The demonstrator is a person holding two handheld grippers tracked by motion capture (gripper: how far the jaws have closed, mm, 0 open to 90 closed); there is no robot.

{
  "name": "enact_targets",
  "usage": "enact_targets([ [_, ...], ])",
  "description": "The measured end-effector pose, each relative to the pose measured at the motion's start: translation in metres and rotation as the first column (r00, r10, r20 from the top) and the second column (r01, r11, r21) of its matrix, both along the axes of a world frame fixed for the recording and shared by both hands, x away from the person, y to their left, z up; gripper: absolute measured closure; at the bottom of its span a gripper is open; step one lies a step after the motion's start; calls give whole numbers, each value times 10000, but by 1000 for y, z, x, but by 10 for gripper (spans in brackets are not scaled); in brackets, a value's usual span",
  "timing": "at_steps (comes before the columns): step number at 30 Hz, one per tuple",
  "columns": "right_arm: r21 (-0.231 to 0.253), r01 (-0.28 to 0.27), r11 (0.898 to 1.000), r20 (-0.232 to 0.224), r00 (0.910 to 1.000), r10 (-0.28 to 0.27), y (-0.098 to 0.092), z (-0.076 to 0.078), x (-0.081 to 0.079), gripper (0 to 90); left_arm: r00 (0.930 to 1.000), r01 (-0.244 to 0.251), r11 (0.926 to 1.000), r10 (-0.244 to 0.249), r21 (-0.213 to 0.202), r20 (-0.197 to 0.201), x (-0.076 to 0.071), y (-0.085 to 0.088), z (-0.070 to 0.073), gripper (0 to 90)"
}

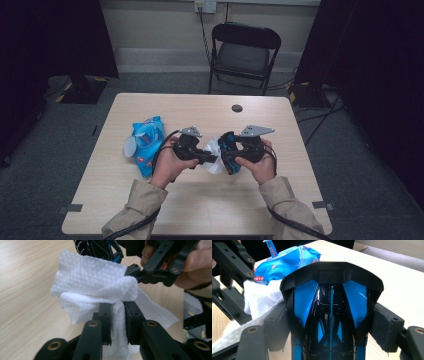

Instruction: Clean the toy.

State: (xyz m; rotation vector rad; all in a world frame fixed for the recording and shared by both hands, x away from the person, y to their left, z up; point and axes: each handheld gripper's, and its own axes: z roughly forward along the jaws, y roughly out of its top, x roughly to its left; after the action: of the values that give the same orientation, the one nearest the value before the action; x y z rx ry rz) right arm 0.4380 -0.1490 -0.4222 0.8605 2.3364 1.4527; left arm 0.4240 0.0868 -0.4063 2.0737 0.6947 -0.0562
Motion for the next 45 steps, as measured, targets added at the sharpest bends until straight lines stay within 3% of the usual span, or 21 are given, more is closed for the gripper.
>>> enact_targets([
  [5, 97, -20, 10000, -86, 10000, 21, 1, 0, 0, 256, 9989, 27, 9995, -42, 314, 460, 1, -3, -4, 676],
  [9, 103, -110, 9999, -111, 9999, 111, 3, 0, 0, 256, 9989, -72, 9995, 58, 295, 473, 3, -4, -8, 619],
  [13, 97, -95, 9999, -143, 9999, 96, 5, -1, 0, 255, 9995, -194, 9994, 187, 276, 245, 4, -4, -10, 763],
  [17, 322, -57, 9995, -112, 9999, 60, 2, 1, 0, 255, 9976, -685, 9973, 681, -271, -139, 5, 2, -8, 831],
  [20, 217, -57, 9997, -49, 10000, 58, 0, 2, -1, 255, 9930, -1176, 9891, 1166, -883, -161, 7, 11, -1, 839],
  [26, 187, -257, 9995, -86, 9996, 259, 0, -1, -4, 255, 9772, -2044, 9678, 2105, -1469, 267, 18, 30, 26, 840],
  [32, 132, -678, 9976, -34, 9977, 678, 9, -1, -10, 255, 9668, -2412, 9537, 2522, -1795, 406, 28, 27, 43, 840],
  [35, 186, -907, 9957, 37, 9959, 907, 15, 1, -13, 255, 9626, -2551, 9506, 2669, -1766, 460, 31, 19, 45, 840],
  [39, 212, -1235, 9921, 166, 9923, 1231, 24, 4, -19, 255, 9676, -2419, 9542, 2508, -1761, 300, 33, 9, 40, 840],
  [45, 222, -1098, 9937, 187, 9938, 1094, 23, 3, -18, 255, 9762, -2153, 9590, 2164, -1841, -146, 30, 5, 35, 840],
])
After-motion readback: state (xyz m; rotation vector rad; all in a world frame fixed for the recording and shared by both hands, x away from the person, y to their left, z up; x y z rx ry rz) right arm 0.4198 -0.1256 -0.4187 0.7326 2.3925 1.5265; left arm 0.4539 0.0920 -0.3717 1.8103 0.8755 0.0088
